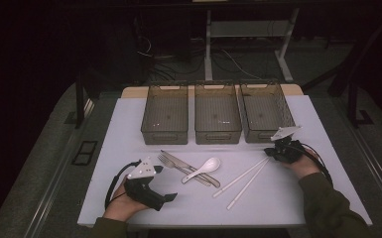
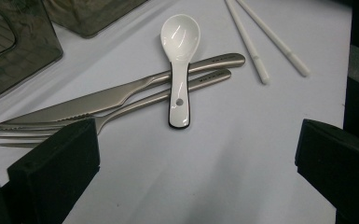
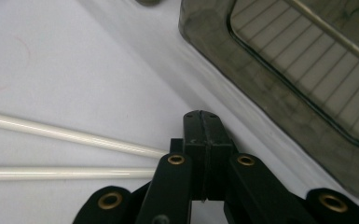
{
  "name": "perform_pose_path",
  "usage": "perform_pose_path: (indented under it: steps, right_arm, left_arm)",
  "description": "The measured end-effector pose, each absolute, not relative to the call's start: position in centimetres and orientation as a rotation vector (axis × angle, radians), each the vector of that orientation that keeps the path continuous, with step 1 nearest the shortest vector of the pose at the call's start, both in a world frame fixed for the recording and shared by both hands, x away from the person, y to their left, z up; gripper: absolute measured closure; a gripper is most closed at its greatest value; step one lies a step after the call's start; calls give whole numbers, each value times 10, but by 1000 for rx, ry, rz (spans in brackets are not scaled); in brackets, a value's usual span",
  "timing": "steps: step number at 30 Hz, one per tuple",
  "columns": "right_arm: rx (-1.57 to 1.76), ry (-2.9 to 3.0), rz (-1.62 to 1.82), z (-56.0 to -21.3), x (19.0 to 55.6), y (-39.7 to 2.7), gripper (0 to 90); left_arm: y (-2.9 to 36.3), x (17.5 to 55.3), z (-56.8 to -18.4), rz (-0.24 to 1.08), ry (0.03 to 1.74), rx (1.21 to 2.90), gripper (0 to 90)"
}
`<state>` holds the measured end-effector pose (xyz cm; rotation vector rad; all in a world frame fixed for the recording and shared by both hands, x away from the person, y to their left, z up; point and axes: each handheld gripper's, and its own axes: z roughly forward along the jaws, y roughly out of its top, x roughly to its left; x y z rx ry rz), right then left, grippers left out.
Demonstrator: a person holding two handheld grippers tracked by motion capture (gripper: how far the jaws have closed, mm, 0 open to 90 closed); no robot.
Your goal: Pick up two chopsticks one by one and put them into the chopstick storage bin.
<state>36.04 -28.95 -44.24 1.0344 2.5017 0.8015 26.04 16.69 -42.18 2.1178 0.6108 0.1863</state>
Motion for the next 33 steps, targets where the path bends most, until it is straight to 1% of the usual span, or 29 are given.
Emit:
perform_pose_path:
  steps: [8,9,12,16,17,18,23,29,33]
  right_arm:
    - [1038,2499,841,-440,357,-295,898]
    - [1031,2498,878,-437,355,-294,862]
    - [996,2536,947,-430,347,-290,802]
    - [891,2599,1018,-426,332,-279,683]
    - [869,2618,1039,-425,329,-277,664]
    - [869,2618,1039,-425,329,-277,664]
    - [713,2706,1120,-425,307,-256,572]
    - [538,2775,1168,-425,294,-229,551]
    - [441,2811,1112,-432,293,-213,552]
  left_arm:
    - [167,260,-422,186,606,2121,0]
    - [167,261,-422,186,606,2121,0]
    - [167,261,-422,184,607,2121,0]
    - [167,261,-422,184,607,2119,0]
    - [167,261,-422,184,604,2121,0]
    - [167,261,-422,184,604,2121,0]
    - [166,261,-422,181,602,2125,0]
    - [166,261,-423,181,602,2126,0]
    - [165,260,-422,181,601,2127,0]
